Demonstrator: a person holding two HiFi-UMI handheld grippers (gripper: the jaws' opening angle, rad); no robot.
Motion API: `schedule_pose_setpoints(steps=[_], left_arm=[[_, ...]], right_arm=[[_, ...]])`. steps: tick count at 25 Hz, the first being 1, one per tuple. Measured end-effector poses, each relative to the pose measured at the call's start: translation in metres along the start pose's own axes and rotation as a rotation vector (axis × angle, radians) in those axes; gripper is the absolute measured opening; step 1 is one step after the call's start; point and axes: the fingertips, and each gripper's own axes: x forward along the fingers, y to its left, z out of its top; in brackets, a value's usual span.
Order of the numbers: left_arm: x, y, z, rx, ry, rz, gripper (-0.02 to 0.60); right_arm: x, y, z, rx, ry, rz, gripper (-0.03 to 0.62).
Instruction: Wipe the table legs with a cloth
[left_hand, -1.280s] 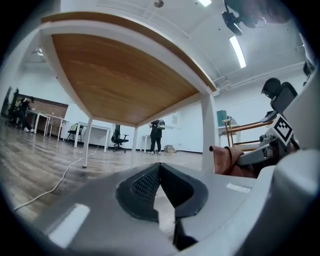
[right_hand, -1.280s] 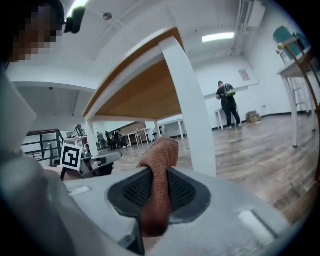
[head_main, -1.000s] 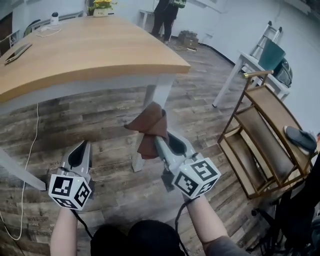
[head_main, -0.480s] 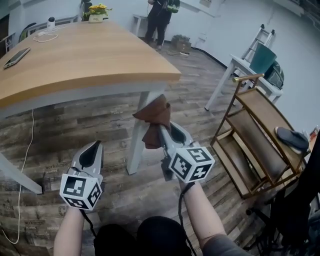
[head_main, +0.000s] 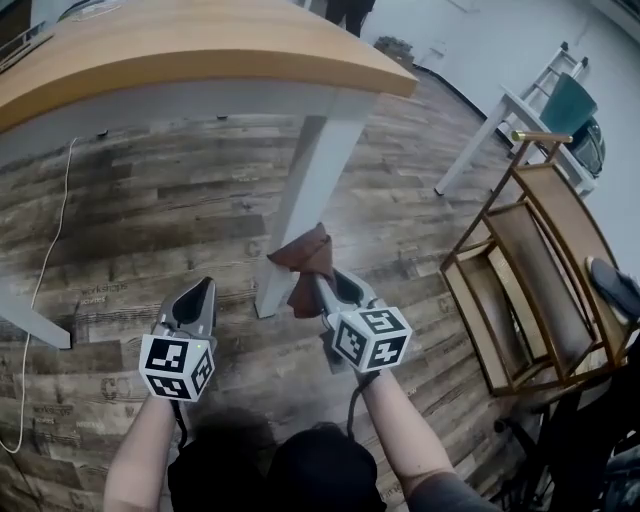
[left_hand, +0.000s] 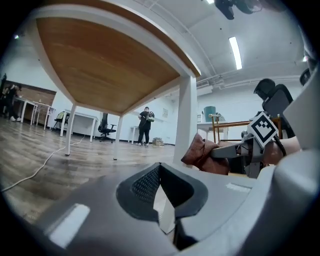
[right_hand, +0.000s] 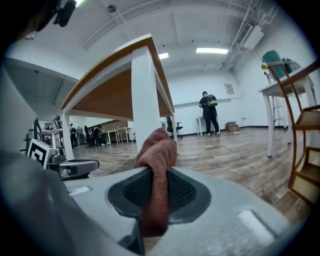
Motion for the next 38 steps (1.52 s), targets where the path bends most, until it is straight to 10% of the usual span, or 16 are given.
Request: schedule_pose_setpoints(steps=[22,28,38], left_arm=[[0.035,0.014,-0.163,-0.062,0.224,0.045,0.018],[0.036,0.012,-0.114,-0.047,0.161,0.012,0.018],[0.033,0.0,0.069,0.059,0.059,0.091,0.018]], right_arm=[[0.07,-0.026,-0.283,0.058,0.513,-0.004,0.064],[0.031,-0.039,-0.21,-0.001,0.361,0.036,0.065],[0.007,-0.06,0.08,-0.05,0.031,0.097,0.064]])
